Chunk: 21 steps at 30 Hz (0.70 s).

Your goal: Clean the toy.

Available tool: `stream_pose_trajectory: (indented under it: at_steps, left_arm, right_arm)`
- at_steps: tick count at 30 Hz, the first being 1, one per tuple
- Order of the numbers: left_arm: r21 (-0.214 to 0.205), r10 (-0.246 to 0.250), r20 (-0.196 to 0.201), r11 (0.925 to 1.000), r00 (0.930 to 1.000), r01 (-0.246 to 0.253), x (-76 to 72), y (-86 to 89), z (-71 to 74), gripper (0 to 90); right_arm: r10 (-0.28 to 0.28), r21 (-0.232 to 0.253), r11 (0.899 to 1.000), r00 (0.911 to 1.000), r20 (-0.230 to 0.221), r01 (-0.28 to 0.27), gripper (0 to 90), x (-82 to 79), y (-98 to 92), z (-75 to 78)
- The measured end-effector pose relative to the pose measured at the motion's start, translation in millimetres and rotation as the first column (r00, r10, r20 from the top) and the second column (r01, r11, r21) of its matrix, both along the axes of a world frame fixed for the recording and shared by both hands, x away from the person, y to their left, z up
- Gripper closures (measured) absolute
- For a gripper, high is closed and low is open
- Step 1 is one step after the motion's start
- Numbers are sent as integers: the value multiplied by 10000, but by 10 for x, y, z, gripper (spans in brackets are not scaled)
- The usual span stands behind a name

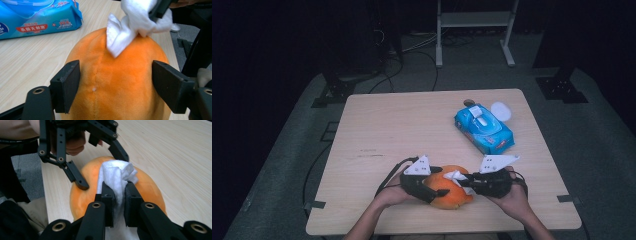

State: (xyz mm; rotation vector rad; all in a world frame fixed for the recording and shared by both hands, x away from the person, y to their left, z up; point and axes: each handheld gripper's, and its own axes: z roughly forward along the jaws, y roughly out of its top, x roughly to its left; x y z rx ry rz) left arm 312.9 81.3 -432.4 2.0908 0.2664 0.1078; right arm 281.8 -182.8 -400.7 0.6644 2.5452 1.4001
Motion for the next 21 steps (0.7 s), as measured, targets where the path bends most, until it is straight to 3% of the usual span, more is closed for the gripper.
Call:
stream_pose_trajectory:
  at_steps: [7, 15, 21]
  left_arm:
    - [-162, 246, -362, 9995, 9990, -252, 60, 81, -24, 266]
    - [-302, 407, -571, 9986, 9975, -425, 99, 155, -49, 266]
    - [-278, 203, -383, 9994, 9991, -213, 78, 139, -52, 280]
  right_arm:
    - [-506, 180, 9985, 9984, -267, 511, 799, 56, -145, -56]
    - [232, 109, 9997, 9996, -158, -231, 798, -96, 7, -23]
    - [-142, 176, 9997, 9998, -168, 145, 799, 0, -36, -37]
